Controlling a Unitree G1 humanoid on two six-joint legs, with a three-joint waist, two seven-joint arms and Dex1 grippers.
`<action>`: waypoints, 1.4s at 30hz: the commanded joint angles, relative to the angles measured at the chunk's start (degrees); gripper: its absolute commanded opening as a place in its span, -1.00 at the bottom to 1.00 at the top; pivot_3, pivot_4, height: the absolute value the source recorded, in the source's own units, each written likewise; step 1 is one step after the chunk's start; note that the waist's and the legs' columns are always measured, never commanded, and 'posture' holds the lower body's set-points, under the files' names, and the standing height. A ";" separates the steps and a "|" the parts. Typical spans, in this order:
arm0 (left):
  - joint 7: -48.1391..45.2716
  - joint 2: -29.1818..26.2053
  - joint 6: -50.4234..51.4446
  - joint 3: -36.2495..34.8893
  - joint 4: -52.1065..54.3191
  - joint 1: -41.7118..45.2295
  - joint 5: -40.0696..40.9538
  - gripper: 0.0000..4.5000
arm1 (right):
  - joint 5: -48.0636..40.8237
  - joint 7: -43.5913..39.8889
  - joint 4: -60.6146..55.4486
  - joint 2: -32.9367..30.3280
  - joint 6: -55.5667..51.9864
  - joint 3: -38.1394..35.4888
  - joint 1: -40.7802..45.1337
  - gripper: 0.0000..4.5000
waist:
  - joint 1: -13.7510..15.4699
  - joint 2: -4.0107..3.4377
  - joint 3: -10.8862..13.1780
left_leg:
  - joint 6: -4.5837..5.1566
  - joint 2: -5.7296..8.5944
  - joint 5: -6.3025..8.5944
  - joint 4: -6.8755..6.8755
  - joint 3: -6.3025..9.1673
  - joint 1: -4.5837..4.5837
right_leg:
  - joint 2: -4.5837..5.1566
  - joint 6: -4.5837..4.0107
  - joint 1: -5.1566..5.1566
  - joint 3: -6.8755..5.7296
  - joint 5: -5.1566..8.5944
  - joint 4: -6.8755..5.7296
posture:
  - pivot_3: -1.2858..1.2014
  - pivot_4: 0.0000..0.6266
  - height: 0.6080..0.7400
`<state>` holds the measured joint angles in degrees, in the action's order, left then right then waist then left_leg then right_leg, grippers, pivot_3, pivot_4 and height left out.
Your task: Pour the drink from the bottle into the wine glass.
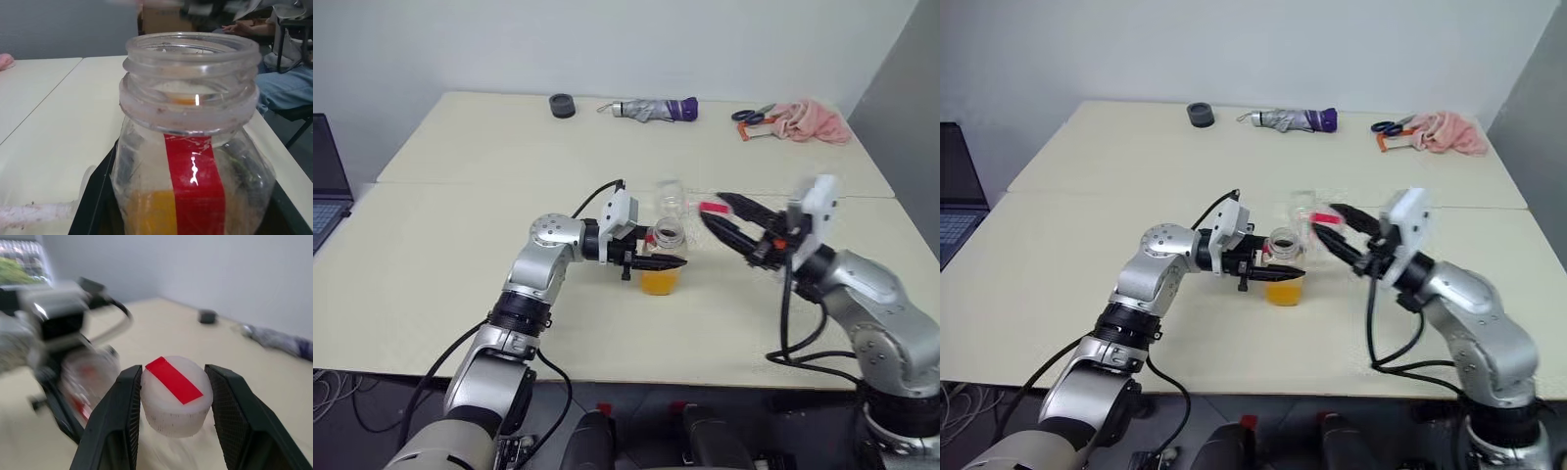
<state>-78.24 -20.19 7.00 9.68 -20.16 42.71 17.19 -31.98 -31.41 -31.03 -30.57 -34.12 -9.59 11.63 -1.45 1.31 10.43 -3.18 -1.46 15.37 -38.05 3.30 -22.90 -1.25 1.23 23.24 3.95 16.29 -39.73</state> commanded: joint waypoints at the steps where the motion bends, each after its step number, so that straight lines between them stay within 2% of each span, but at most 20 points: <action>1: 0.10 0.15 -0.34 -0.58 2.74 0.24 1.15 -0.23 | 5.27 1.16 5.52 -1.41 3.86 -3.09 -6.32 -0.23 | -0.11 0.00 0.00 | 0.00 0.03 0.00 0.02 -0.02 0.00 | 0.03 0.00 0.00 0.02 0.00 0.02 | 0.03 -0.52 1.00; 8: 0.05 -0.78 -0.37 -1.35 2.61 0.46 1.22 -0.23 | 11.66 2.77 17.64 2.96 13.96 -2.69 -12.70 -0.23 | -0.83 -0.02 0.00 | 0.00 -0.08 0.00 0.03 -0.12 0.15 | -0.11 0.03 0.01 0.13 0.02 -0.14 | 0.03 -0.52 1.00; 16: 0.53 -1.29 -0.07 -1.52 3.35 0.11 1.48 -0.23 | 8.77 -2.31 18.96 2.15 13.98 -4.35 -15.70 0.98 | -0.56 -0.03 0.00 | 0.00 -0.06 0.00 0.01 -0.13 0.13 | -0.09 0.04 0.01 0.14 0.03 -0.16 | 0.03 -0.52 1.00; 26: 6.84 -3.01 2.54 -5.48 5.47 -1.02 2.21 -0.23 | 3.62 -7.52 7.89 -5.32 9.20 -5.36 -16.19 1.00 | -0.58 -0.03 0.00 | 0.00 -0.07 0.00 0.00 -0.12 0.15 | -0.09 0.12 0.01 0.14 0.07 -0.17 | 0.03 -0.52 1.00; 29: 12.20 -5.26 3.43 -8.68 5.45 -1.57 1.09 -0.23 | -1.40 -10.06 0.52 -7.96 2.83 -0.26 -10.57 1.00 | -0.87 -0.05 0.01 | 0.00 -0.09 0.00 0.00 -0.12 0.16 | -0.10 0.12 0.01 0.15 0.07 -0.17 | 0.03 -0.52 1.00; 32: 16.26 -6.81 3.87 -10.60 4.73 -1.74 0.40 -0.23 | -3.26 -10.52 -2.00 -8.23 -0.68 3.99 -4.95 1.00 | -0.99 -0.05 0.01 | -0.01 -0.13 0.00 -0.02 -0.06 0.18 | -0.13 0.12 0.00 0.11 0.07 -0.20 | 0.03 -0.52 1.00; 36: 29.26 -8.48 1.91 -15.84 -1.33 -0.15 -2.86 -0.23 | -0.30 -9.35 1.29 -4.25 -2.45 12.72 6.92 1.00 | -0.72 -0.02 0.03 | -0.01 -0.10 -0.01 -0.06 -0.05 0.15 | -0.10 0.10 -0.01 0.09 0.05 -0.17 | 0.03 -0.52 1.00; 42: 45.20 -10.41 -2.16 -20.79 -12.64 2.48 -6.99 -0.23 | 8.17 -5.34 9.77 4.80 -0.39 22.45 17.23 1.00 | -0.40 -0.01 0.02 | -0.01 -0.10 0.00 -0.05 0.01 0.07 | -0.03 0.00 0.06 -0.01 -0.01 -0.16 | 0.03 -0.52 1.00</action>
<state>-36.67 -29.51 7.69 -9.01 -31.99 43.10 11.07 -25.79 -37.89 -21.75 -26.75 -35.93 11.26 27.21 -1.85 1.31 10.45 -3.19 -1.55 15.36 -38.10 3.30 -22.90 -1.25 1.23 23.37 3.94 16.28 -39.89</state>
